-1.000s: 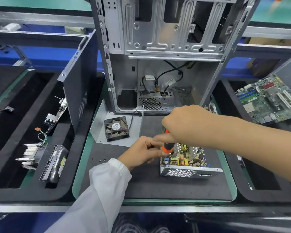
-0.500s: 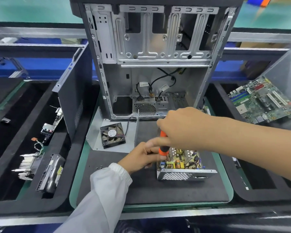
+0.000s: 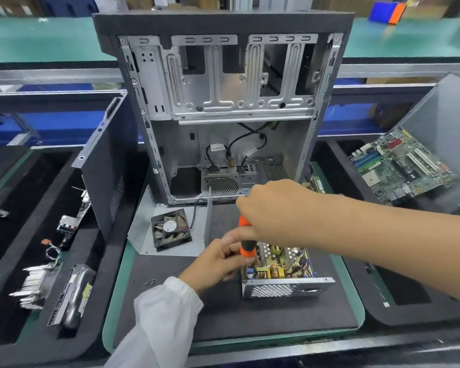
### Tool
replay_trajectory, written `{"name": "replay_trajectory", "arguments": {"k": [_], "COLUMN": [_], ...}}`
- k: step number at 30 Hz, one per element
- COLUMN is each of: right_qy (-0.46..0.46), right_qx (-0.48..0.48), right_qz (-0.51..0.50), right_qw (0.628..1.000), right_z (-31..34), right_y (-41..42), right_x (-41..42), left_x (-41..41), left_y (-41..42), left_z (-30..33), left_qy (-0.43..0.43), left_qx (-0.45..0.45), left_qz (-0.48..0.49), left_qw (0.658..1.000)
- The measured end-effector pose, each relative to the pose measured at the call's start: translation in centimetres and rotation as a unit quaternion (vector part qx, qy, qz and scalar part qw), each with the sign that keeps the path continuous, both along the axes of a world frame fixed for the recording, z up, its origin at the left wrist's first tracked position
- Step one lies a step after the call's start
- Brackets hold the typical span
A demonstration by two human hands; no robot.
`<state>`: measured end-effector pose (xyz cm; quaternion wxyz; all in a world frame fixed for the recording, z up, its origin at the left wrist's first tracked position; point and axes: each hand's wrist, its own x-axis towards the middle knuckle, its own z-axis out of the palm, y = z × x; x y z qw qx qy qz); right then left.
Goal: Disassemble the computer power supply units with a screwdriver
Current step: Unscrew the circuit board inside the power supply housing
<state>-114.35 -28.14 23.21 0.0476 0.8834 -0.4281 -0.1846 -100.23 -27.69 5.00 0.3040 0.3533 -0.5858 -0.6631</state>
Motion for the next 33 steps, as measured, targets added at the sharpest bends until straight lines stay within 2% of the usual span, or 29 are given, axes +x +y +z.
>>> {"name": "replay_trajectory", "arguments": {"k": [3, 7, 10, 13, 15, 17, 20, 22, 24, 26, 27, 29, 31, 33], "right_qy": [0.019, 0.029, 0.052, 0.017, -0.009, 0.007, 0.04, 0.049, 0.046, 0.024, 0.006, -0.011, 0.029, 0.051], "right_qx": [-0.024, 0.088, 0.122, 0.169, 0.116, 0.027, 0.003, 0.035, 0.113, 0.184, 0.189, 0.118, 0.009, -0.028], "right_qz": [0.03, 0.068, 0.102, 0.062, 0.009, -0.022, 0.005, 0.038, 0.056, 0.066, 0.056, 0.018, -0.007, 0.021], "right_qw": [0.999, 0.993, 0.986, 0.984, 0.993, 0.999, 0.999, 0.997, 0.991, 0.98, 0.98, 0.993, 1.0, 0.998], "right_z": [-0.6, 0.3, 0.8, 1.0, 1.2, 0.9, 0.1, 0.2, 0.5, 0.8, 0.9, 0.7, 0.4, -0.1], "right_y": [0.4, 0.7, 0.7, 0.5, 0.5, 0.5, 1.0, 1.0, 0.9, 0.7, 0.8, 0.8, 0.9, 1.0], "right_x": [0.4, 0.2, 0.3, 0.2, 0.3, 0.5, 0.9, 0.5, -0.1, -0.3, -0.2, 0.1, 0.4, 0.7], "left_x": [0.1, 0.3, 0.2, 0.2, 0.3, 0.3, 0.1, 0.1, 0.0, 0.1, 0.2, 0.3, 0.2, 0.2], "left_y": [0.2, 0.4, 0.4, 0.5, 0.5, 0.4, 0.4, 0.4, 0.4, 0.4, 0.4, 0.5, 0.5, 0.4], "left_z": [0.1, 0.3, 0.3, 0.4, 0.5, 0.6, 0.7, 0.7, 0.8, 0.8, 0.8, 0.8, 0.8, 0.9], "left_qy": [-0.003, 0.017, 0.004, 0.001, -0.004, -0.006, -0.01, -0.007, -0.008, -0.014, -0.014, -0.012, -0.011, -0.015], "left_qx": [0.0, -0.002, -0.007, -0.013, -0.011, -0.005, 0.001, 0.005, 0.003, -0.001, -0.003, -0.01, -0.009, 0.003], "left_qz": [-0.003, -0.032, -0.026, -0.03, -0.029, -0.028, -0.027, -0.027, -0.029, -0.028, -0.03, -0.034, -0.039, -0.043], "left_qw": [1.0, 0.999, 1.0, 0.999, 1.0, 1.0, 1.0, 1.0, 1.0, 0.999, 0.999, 0.999, 0.999, 0.999]}}
